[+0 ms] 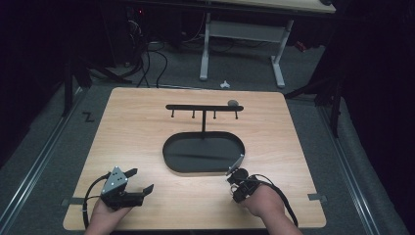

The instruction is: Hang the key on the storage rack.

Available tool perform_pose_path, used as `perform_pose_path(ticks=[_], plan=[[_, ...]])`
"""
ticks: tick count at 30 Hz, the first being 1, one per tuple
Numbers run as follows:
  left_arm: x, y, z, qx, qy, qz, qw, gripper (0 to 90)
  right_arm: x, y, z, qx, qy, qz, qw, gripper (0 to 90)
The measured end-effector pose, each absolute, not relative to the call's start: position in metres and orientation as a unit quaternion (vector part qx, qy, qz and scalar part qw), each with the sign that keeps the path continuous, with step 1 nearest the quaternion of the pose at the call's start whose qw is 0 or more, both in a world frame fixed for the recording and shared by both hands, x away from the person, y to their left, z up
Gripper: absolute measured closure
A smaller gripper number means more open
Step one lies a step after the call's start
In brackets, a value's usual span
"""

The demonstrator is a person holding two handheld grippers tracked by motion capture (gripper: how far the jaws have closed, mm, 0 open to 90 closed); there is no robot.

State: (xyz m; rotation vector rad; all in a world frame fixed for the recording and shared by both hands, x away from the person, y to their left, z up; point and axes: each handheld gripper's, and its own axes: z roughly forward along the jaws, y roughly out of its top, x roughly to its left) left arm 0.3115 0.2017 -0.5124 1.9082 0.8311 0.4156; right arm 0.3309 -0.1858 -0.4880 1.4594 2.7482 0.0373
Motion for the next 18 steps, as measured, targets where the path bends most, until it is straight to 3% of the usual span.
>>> perform_pose_path(ticks=[18], plan=[[0.313,0.203,-0.512,0.783,0.345,0.170,0.489,15.3,0.330,-0.195,-0.462,0.476,0.878,0.047,0.019,69.3]])
